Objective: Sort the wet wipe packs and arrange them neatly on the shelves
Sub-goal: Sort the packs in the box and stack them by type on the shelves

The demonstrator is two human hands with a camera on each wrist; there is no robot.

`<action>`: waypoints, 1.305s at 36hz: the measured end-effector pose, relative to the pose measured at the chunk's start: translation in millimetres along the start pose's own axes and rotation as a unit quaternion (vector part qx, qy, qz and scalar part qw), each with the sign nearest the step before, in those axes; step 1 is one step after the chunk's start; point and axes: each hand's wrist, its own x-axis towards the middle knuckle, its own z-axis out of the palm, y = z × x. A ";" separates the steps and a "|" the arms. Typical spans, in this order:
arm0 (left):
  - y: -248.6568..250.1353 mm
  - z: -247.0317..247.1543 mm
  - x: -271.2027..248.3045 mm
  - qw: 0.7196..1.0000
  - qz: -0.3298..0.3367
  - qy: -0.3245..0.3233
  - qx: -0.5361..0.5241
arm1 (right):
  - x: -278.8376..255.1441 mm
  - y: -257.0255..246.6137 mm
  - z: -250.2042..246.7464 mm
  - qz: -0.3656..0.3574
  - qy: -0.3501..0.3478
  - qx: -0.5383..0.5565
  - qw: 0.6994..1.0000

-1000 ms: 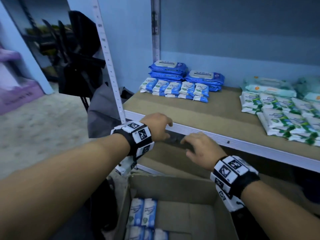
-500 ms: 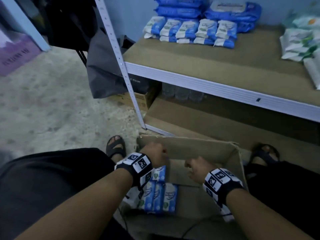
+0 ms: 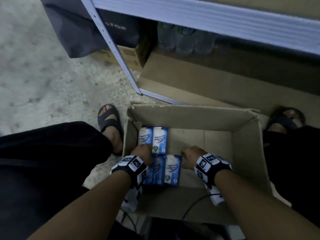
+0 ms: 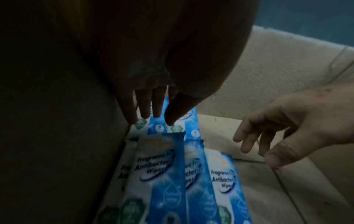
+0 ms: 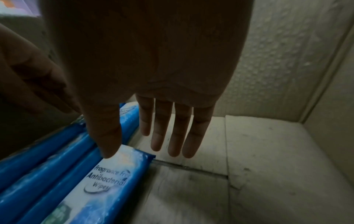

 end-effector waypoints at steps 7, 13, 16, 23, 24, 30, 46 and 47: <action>-10.9 20.8 17.5 0.998 -0.031 0.013 -0.050 | 33.5 4.1 23.1 -0.021 -0.011 0.018 1.000; -18.3 30.4 21.8 0.999 -0.017 0.036 -0.034 | 50.4 10.7 34.8 -0.026 -0.021 0.039 0.999; -19.5 31.5 22.8 0.999 -0.018 0.029 -0.020 | 54.4 12.5 38.0 -0.025 -0.019 0.066 0.997; -15.5 37.6 22.4 0.999 0.014 0.017 0.027 | 52.4 17.6 44.2 -0.021 -0.025 0.055 0.998; -15.2 38.5 22.2 0.999 0.018 0.023 0.030 | 52.6 19.8 45.3 -0.017 -0.020 0.055 0.998; -17.2 35.8 21.2 0.999 0.028 0.008 0.015 | 52.6 23.0 42.7 0.002 -0.034 0.087 0.996; -16.5 26.0 28.0 0.997 0.037 -0.026 0.060 | 48.5 29.2 42.6 0.017 -0.056 0.124 0.991; -17.2 26.6 28.5 0.997 0.041 -0.022 0.053 | 48.5 30.2 43.2 0.019 -0.056 0.123 0.991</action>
